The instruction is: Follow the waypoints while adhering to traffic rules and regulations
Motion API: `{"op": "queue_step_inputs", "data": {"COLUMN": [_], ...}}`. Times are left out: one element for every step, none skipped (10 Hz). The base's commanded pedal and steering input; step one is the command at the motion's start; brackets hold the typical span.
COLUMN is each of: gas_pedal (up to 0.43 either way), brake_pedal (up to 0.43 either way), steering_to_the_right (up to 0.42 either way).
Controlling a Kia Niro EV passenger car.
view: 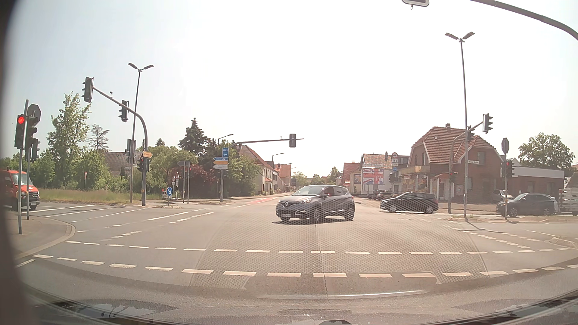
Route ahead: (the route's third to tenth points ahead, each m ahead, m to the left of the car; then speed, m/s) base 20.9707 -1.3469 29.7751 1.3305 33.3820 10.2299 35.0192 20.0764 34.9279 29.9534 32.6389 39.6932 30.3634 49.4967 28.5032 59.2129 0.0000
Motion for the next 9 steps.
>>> {"op": "queue_step_inputs", "data": {"gas_pedal": [0.0,0.0,0.0,0.0,0.0,0.0,0.0,0.0,0.0], "brake_pedal": [0.262,0.262,0.262,0.262,0.262,0.262,0.262,0.262,0.262], "steering_to_the_right": [0.019,0.019,0.019,0.019,0.019,0.019,0.019,0.019,0.019]}}
